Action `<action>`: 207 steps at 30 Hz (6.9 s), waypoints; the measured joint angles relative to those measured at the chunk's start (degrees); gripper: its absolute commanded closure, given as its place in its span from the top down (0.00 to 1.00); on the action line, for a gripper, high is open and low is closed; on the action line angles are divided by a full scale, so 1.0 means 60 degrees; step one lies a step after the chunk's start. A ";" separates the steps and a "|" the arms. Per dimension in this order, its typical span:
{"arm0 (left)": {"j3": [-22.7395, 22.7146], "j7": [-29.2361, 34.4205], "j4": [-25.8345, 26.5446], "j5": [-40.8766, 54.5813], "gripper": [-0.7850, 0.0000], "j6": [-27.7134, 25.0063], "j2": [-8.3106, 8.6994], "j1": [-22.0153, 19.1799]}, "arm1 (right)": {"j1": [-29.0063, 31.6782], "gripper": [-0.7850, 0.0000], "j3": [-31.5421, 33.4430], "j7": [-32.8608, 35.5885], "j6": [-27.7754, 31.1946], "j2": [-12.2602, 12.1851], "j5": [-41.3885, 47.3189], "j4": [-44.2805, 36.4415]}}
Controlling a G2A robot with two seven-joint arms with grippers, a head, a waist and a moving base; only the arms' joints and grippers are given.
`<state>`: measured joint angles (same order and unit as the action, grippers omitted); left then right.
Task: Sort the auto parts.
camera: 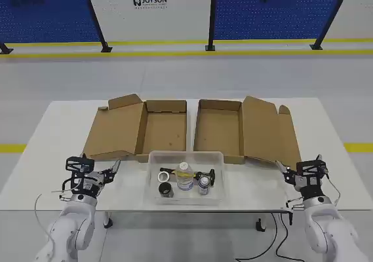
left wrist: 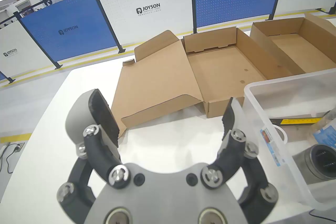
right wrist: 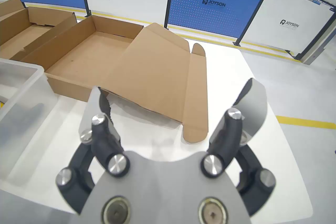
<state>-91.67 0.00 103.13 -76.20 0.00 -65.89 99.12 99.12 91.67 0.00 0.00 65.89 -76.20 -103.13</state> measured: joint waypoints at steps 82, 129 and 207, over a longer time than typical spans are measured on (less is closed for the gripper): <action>0.4955 0.1942 -0.2294 0.0820 0.55 -0.3158 -0.0626 -0.3799 | 0.0000 1.00 0.0000 0.0000 0.0000 0.0000 0.0000 0.0000; 0.4150 0.1442 -0.1476 0.0128 0.00 -0.1306 -0.0706 -0.5023 | 0.0000 1.00 0.0000 0.0000 0.0000 0.0000 0.0000 0.0000; 0.3066 0.2515 -0.1039 -0.2130 1.00 -0.1255 -0.1022 -0.4149 | 0.0000 1.00 0.0000 0.0000 0.0000 0.0000 0.0000 0.0000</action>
<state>-73.28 15.09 96.90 -88.98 -7.53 -72.02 74.23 99.12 91.67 0.00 0.00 65.89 -76.20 -103.13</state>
